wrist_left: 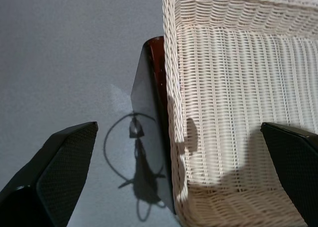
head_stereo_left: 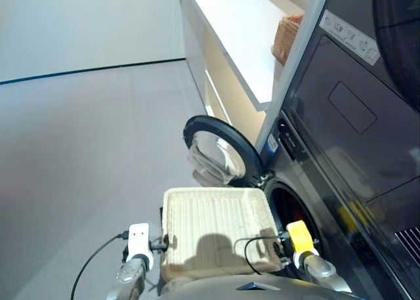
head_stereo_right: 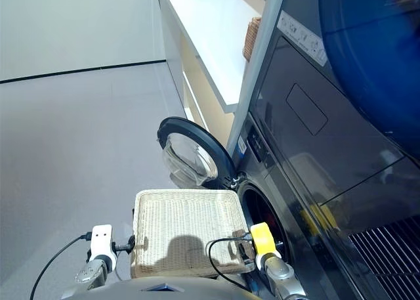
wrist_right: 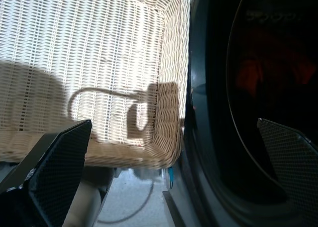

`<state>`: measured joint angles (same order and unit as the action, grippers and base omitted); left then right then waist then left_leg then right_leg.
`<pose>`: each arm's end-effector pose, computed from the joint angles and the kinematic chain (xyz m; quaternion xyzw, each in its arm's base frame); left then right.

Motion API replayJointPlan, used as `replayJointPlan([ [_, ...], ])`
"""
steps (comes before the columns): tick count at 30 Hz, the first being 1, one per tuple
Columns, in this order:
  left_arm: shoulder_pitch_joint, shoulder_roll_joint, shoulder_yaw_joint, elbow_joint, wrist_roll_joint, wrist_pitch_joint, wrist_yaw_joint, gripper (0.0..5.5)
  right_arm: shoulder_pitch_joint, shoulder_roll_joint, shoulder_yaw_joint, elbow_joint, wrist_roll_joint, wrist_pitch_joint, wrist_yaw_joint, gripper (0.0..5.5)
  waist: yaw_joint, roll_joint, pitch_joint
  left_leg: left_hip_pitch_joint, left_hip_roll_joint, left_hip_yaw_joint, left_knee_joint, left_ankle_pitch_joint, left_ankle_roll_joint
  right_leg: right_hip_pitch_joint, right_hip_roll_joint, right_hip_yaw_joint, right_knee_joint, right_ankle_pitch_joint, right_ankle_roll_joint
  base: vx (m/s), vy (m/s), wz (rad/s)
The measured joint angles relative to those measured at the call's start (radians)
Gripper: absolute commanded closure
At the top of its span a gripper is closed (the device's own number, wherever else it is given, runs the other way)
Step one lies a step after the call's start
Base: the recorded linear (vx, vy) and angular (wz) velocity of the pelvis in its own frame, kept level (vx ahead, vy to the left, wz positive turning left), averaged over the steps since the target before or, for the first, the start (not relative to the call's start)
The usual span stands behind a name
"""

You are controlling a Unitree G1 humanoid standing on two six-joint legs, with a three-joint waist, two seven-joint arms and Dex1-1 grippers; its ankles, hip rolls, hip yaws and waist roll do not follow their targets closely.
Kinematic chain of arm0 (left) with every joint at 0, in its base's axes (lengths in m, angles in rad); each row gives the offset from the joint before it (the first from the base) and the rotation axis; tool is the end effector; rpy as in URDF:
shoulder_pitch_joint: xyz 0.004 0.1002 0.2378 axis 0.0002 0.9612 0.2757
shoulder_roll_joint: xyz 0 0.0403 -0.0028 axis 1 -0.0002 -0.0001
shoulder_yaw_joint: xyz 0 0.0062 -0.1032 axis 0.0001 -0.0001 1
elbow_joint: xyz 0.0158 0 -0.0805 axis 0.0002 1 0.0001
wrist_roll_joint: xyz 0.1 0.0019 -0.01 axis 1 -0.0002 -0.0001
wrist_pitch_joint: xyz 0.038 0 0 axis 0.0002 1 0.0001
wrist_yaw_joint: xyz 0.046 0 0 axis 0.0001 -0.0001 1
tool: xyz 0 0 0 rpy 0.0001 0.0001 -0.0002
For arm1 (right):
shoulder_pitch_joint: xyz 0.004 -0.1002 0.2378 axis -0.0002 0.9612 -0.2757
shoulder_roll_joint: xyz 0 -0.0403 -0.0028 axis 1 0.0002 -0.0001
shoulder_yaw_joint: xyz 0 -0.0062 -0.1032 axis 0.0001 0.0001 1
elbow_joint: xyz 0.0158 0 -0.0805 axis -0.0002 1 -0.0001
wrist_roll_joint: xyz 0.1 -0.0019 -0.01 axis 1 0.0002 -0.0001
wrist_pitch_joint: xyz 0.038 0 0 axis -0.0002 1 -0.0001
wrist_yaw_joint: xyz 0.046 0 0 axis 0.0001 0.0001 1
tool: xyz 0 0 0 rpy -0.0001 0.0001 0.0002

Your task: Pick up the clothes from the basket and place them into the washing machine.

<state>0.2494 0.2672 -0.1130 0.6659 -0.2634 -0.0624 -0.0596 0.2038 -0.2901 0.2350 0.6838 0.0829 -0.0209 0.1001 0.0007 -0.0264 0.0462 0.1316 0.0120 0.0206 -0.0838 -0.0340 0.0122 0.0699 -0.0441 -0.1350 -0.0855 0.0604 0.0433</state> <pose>0.0763 0.2200 -0.0870 0.0027 0.4120 0.0361 0.9105 0.0849 -0.2085 -0.0896 -0.0988 0.4365 0.0799 0.8907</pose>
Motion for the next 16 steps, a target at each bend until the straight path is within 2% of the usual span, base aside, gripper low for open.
replayJointPlan([
  [6,-0.001,-0.002,0.0,0.005,0.06,0.004,-0.011,0.0,0.008,0.002,0.001,-0.001,0.001,0.013,0.022,0.0,-0.001,0.012,-0.006,0.009,0.0,-0.005,0.001,0.001,0.002,0.009,0.0,0.0,0.0,0.0,0.0,0.0,0.0,0.0],
  [16,0.0,-0.008,0.0,0.028,0.06,0.005,-0.011,0.0,0.002,0.002,0.006,-0.002,0.022,0.013,0.034,0.0,0.0,0.017,-0.006,0.014,0.0,-0.007,0.001,0.002,0.002,0.015,0.0,-0.001,0.0,0.0,0.0,0.0,0.0,0.0],
])
